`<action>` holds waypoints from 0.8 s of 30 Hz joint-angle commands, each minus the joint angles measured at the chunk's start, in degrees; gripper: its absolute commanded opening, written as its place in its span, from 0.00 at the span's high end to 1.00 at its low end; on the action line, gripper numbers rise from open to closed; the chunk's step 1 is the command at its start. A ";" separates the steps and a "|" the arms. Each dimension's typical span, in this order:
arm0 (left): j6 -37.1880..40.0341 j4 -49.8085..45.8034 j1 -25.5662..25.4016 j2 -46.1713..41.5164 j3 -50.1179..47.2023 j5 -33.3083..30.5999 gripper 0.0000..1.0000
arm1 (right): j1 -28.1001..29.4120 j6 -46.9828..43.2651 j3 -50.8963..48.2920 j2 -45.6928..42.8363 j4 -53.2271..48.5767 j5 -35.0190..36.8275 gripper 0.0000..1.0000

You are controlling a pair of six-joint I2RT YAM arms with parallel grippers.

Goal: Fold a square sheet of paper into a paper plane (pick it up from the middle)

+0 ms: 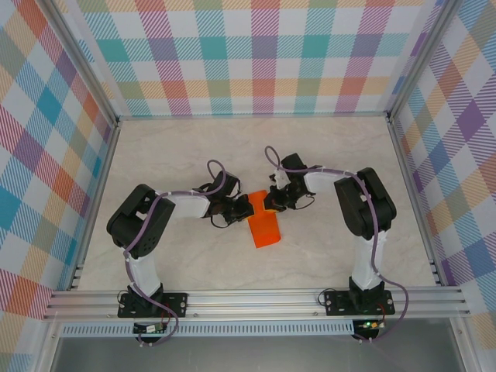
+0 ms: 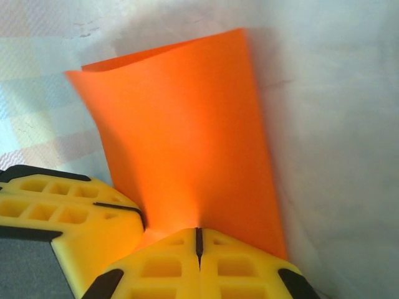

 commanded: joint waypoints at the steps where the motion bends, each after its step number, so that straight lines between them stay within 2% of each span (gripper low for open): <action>1: 2.88 -13.31 -0.13 1.75 -3.14 -6.19 1.00 | -4.02 -1.63 -2.47 -3.24 -1.34 2.67 0.97; 5: 3.61 -13.63 -0.17 2.12 -2.88 -5.77 1.00 | -5.72 -1.61 -2.29 -5.92 -1.22 2.02 0.97; 10: 3.75 -13.54 -0.15 2.22 -2.75 -5.44 1.00 | -4.73 1.76 -3.58 -7.62 4.77 -4.79 0.99; 17: 4.18 -14.54 -0.17 2.75 -2.00 -5.65 1.00 | -0.33 3.90 -0.75 -1.97 8.78 -8.38 1.00; 24: 4.45 -15.24 -0.17 2.77 -2.08 -5.91 1.00 | -0.08 4.15 2.00 2.63 10.24 -7.61 1.00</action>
